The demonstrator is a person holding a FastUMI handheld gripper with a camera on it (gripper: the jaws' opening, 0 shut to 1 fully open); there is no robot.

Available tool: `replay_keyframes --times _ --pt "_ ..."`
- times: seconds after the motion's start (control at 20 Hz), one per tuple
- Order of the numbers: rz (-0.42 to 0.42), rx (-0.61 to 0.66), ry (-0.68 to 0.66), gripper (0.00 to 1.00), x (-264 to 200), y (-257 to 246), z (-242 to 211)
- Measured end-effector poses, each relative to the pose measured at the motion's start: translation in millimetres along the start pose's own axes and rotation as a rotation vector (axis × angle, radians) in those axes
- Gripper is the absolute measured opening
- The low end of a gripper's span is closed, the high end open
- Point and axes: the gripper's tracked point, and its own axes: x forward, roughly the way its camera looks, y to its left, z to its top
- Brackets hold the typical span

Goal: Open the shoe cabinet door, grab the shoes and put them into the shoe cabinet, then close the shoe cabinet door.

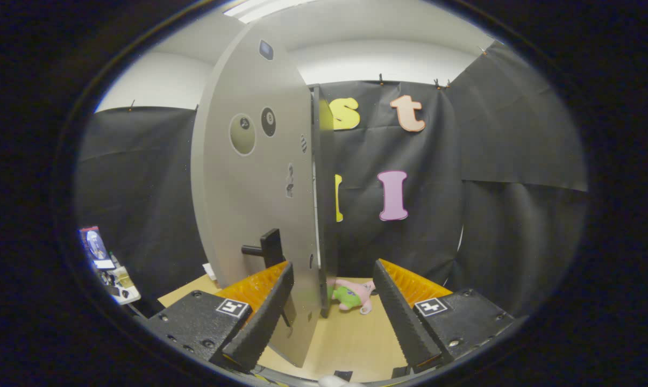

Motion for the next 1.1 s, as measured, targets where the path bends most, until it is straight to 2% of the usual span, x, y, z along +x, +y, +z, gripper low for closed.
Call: replay_keyframes --times 0.2,0.5,0.9,1.1 --pt "-0.094 -0.029 0.0 0.96 -5.0 6.5 2.1" --pt "-0.136 -0.008 -0.009 0.96 -8.0 40.6 -1.8" --pt "-0.108 -0.017 -0.01 0.96 6.4 111.6 -7.1" --pt "-0.066 -0.01 -0.016 0.96 22.6 151.6 -10.5"
